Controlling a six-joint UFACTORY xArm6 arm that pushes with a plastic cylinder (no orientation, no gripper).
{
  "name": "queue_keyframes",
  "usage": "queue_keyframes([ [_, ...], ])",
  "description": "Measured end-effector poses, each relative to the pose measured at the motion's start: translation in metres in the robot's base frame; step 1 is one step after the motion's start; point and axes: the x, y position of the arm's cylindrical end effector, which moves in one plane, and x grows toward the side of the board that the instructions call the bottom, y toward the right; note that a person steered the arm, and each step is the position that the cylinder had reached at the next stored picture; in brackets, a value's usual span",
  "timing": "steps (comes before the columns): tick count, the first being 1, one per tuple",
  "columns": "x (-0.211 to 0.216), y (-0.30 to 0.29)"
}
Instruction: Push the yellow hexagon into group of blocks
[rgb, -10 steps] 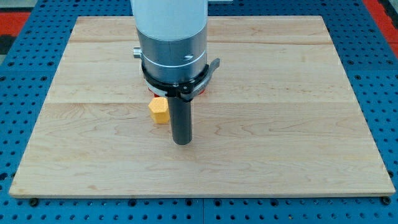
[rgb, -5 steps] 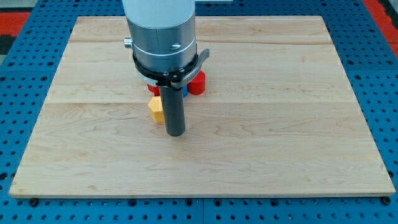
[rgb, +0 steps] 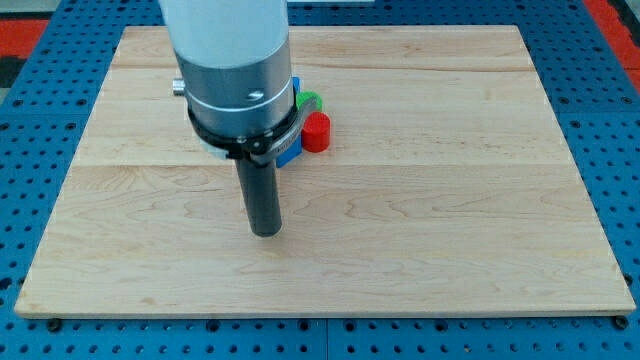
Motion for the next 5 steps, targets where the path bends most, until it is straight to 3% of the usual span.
queue_keyframes([
  [5,-0.059,-0.013],
])
